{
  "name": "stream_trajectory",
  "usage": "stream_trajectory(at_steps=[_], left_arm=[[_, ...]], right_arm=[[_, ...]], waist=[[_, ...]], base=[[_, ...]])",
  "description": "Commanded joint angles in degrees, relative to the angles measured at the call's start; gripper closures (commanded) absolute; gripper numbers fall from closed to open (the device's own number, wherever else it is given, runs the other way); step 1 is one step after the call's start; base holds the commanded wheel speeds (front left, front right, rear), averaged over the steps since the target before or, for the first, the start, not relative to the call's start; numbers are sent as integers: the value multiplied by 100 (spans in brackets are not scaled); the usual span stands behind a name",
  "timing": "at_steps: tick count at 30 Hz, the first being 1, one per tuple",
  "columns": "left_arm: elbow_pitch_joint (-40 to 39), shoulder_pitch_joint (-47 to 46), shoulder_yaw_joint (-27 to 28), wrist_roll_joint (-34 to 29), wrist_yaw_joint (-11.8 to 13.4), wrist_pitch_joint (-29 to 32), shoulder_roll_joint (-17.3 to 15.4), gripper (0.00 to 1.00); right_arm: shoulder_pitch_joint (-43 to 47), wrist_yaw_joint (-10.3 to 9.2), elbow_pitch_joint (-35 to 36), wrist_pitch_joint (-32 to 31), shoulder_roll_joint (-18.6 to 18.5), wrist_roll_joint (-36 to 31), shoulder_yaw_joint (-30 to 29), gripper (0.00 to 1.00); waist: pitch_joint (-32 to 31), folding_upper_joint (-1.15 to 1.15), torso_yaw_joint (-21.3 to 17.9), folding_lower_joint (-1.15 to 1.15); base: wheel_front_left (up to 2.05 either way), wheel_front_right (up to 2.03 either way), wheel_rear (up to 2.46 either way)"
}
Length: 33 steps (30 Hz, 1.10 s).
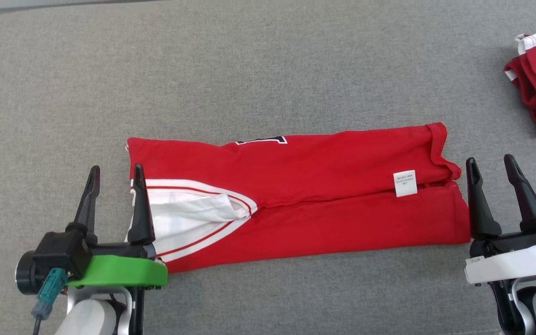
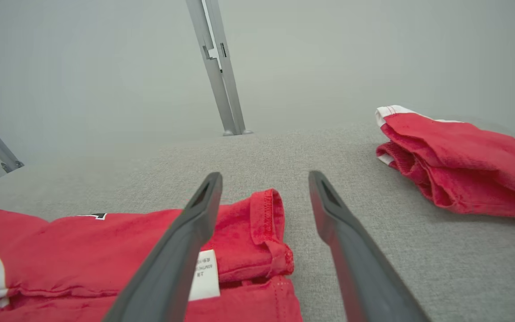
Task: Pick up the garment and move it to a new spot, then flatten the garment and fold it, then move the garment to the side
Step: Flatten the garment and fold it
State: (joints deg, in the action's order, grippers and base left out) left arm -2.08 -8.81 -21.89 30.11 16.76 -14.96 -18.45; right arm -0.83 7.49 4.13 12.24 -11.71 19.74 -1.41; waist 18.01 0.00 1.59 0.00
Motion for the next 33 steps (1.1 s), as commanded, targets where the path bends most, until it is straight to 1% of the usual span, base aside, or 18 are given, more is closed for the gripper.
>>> stream_trajectory(at_steps=[1,8,13,21,27,30,33], left_arm=[[-23,135,29,-118,17,-23,-24,0],[-101,480,110,-431,-13,-27,6,0],[-23,511,116,-508,-39,-28,-24,0],[17,454,215,-558,-91,-29,41,0],[-87,260,185,-690,-142,-28,83,0],[-202,130,131,-747,-168,-28,176,0],[-223,-29,133,-779,-280,-28,249,0]], right_arm=[[119,0,86,-84,53,-88,-16,0],[454,0,494,-496,214,-354,17,0],[581,0,638,-646,266,-380,-1,0],[647,0,689,-714,322,-361,-60,0],[549,0,593,-751,310,-285,-136,0],[382,0,392,-745,228,-229,-185,0],[156,0,82,-703,153,-142,-199,0]], waist=[[-213,0,-107,0],[-627,0,-158,0],[-698,0,-125,0],[-691,0,-83,0],[-466,0,40,0],[-203,0,155,0],[63,0,270,0]], base=[[0,0,0],[0,0,0],[0,0,0],[0,0,0],[0,0,0],[0,0,0],[0,0,0]])
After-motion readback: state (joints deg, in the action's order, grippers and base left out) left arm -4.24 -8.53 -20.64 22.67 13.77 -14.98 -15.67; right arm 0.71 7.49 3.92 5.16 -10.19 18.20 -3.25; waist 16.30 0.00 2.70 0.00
